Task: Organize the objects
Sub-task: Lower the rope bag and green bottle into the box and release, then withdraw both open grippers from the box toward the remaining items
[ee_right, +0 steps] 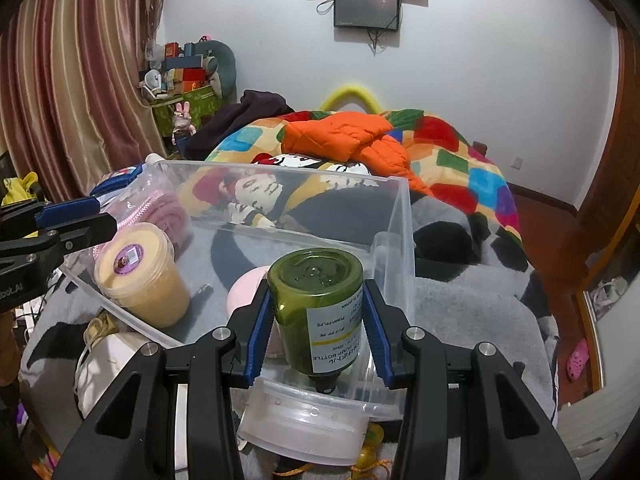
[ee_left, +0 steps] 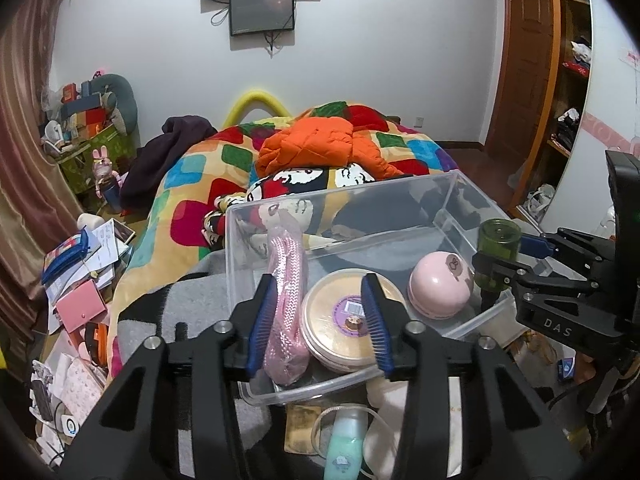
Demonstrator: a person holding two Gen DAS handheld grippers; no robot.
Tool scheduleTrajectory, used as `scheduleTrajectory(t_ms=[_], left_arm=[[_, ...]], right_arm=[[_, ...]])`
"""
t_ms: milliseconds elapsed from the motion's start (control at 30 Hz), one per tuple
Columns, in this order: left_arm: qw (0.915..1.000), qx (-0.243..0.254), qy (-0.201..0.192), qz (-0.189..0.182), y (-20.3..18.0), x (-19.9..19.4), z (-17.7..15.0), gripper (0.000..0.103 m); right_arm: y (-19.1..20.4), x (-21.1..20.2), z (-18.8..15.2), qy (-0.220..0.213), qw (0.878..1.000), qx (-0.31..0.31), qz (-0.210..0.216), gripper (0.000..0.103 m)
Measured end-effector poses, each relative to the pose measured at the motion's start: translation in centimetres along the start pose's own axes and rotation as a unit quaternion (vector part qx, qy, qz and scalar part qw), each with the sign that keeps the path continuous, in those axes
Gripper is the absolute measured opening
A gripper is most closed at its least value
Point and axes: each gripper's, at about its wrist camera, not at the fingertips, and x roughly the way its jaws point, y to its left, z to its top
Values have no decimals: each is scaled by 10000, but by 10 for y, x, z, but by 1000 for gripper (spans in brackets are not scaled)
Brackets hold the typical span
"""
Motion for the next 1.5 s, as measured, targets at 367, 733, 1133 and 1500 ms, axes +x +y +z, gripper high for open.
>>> scheduleTrajectory(t_ms=[367, 733, 1133, 1500], left_arm=[[9999, 68, -108, -108, -5, -15, -5, 62], [9997, -56, -129, -175, 1, -30, -11, 72], [9998, -96, -70, -147, 10, -41, -31, 78], [9993, -275, 213, -118, 20, -32, -57, 78]], right_arm=[[3, -28, 0, -286, 9996, -8, 11, 53], [6, -59, -7, -571, 9983, 60, 119, 74], [12, -66, -23, -504, 9985, 102, 173, 77], [9, -62, -37, -354, 9988, 263, 212, 78]])
